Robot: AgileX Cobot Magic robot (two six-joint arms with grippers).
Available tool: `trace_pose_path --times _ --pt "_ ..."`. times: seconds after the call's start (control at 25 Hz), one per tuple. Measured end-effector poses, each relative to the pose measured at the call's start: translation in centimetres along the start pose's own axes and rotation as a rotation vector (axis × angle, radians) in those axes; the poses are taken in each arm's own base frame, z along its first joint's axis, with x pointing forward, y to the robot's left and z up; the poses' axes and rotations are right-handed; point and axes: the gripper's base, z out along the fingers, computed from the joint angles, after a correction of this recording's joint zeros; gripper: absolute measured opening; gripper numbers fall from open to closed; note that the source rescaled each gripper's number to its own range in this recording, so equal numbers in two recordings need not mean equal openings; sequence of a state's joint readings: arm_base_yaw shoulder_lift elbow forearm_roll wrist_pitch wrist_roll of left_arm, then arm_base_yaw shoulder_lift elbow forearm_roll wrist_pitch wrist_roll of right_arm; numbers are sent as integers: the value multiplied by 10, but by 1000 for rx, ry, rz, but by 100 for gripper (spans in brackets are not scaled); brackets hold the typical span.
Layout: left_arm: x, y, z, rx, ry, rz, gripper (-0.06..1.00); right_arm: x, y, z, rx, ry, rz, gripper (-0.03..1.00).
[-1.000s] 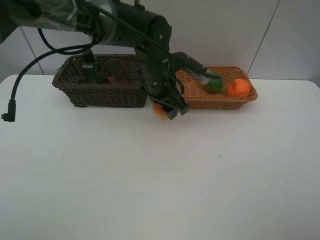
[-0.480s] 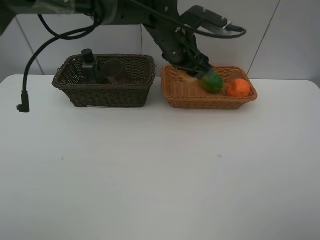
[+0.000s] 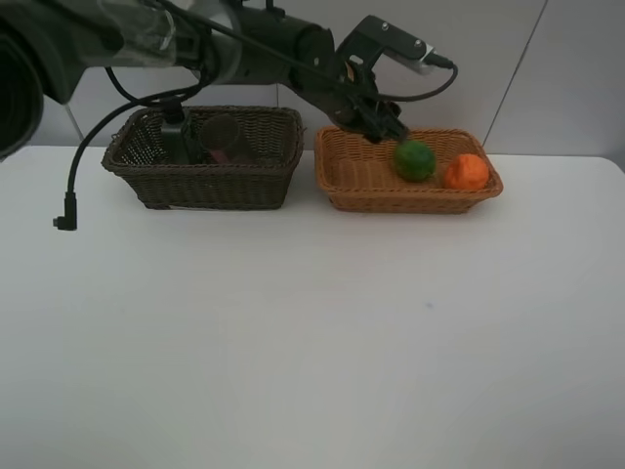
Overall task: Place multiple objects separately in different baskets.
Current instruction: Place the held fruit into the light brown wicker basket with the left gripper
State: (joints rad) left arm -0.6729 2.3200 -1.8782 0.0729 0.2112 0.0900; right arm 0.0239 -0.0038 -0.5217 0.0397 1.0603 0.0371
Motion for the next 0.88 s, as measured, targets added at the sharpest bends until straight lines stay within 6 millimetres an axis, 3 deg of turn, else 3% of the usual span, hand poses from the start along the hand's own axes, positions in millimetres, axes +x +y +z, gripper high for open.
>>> trace_pose_path --times 0.36,0.64,0.76,0.88 --pt "30 -2 35 6 48 -9 55 0 0 0 0 0 0 100" --pt "29 -2 35 7 32 -21 56 0 0 0 0 0 0 100" --pt "27 -2 35 6 15 -38 87 0 0 0 0 0 0 100" --pt "27 -2 35 5 11 -44 98 0 0 0 0 0 0 100"
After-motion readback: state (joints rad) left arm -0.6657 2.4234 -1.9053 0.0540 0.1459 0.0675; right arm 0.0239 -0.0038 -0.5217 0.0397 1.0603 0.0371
